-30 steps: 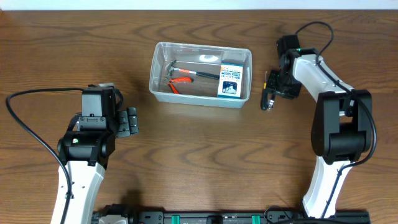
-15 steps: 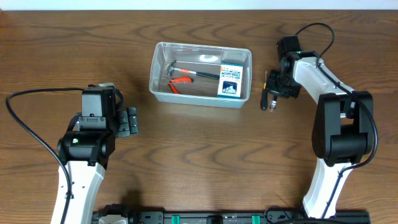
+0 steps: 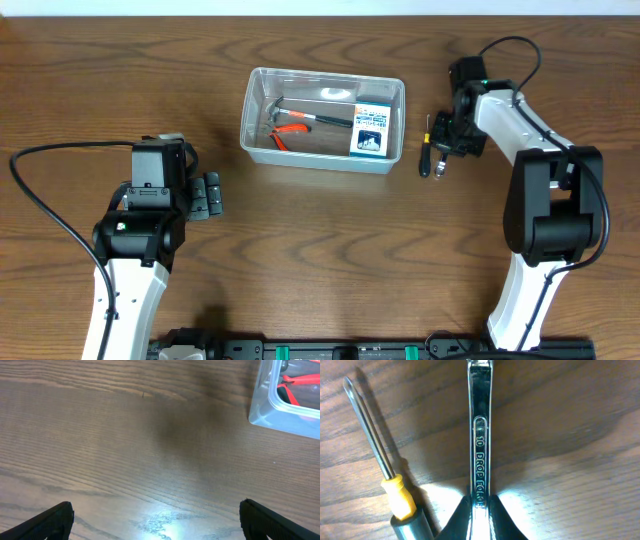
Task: Pack container
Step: 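Carry the wrench into the container and release it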
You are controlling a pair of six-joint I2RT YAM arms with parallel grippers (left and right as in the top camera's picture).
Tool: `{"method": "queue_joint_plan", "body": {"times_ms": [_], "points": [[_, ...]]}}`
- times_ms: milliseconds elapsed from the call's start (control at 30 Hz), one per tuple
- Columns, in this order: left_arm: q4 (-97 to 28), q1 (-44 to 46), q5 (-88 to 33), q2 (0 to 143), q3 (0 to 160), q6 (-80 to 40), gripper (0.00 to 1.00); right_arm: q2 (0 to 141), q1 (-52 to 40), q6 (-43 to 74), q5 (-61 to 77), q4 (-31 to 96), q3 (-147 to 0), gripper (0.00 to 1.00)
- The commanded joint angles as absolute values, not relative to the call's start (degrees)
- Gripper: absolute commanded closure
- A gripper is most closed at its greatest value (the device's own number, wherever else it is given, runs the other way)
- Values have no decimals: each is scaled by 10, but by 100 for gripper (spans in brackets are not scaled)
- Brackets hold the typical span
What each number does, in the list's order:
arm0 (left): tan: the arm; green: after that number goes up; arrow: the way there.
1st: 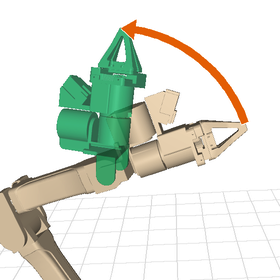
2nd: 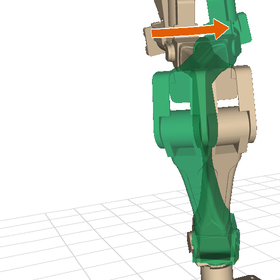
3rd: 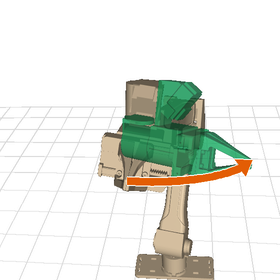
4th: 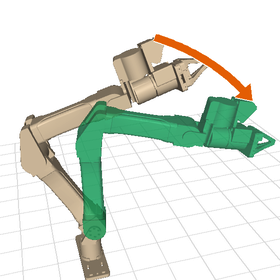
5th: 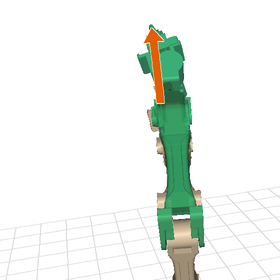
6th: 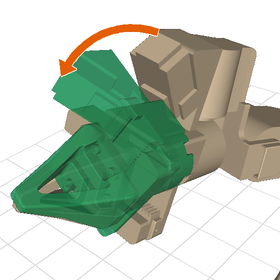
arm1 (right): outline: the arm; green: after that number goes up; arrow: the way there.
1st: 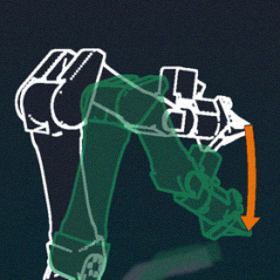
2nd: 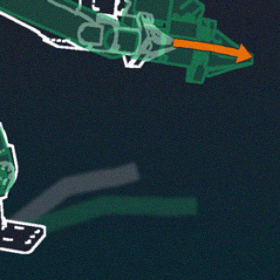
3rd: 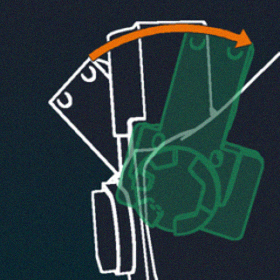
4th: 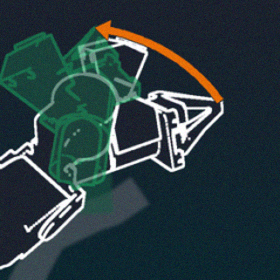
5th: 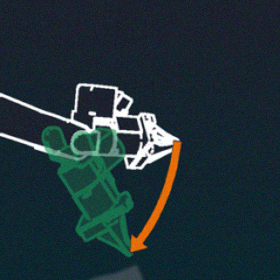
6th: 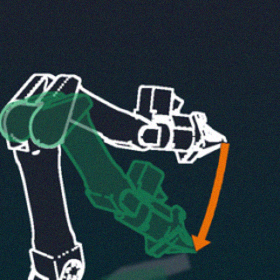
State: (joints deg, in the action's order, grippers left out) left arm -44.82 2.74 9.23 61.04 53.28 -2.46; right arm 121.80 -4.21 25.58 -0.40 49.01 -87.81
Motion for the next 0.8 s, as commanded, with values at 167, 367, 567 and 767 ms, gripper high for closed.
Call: {"method": "queue_joint_plan", "body": {"times_ms": [167, 367, 567, 767], "points": [[-449, 29, 97, 611, 541, -15, 2, 1109, -92, 36, 93, 495, -1044, 99], [-449, 29, 97, 611, 541, -15, 2, 1100, -213, -244, 138, 495, -1064, 99], [-449, 29, 97, 611, 541, -15, 2, 1146, -286, -528, 137, 493, -1037, 99], [-449, 29, 97, 611, 541, -15, 2, 1220, -298, -609, 140, 448, -1037, 99]]}}
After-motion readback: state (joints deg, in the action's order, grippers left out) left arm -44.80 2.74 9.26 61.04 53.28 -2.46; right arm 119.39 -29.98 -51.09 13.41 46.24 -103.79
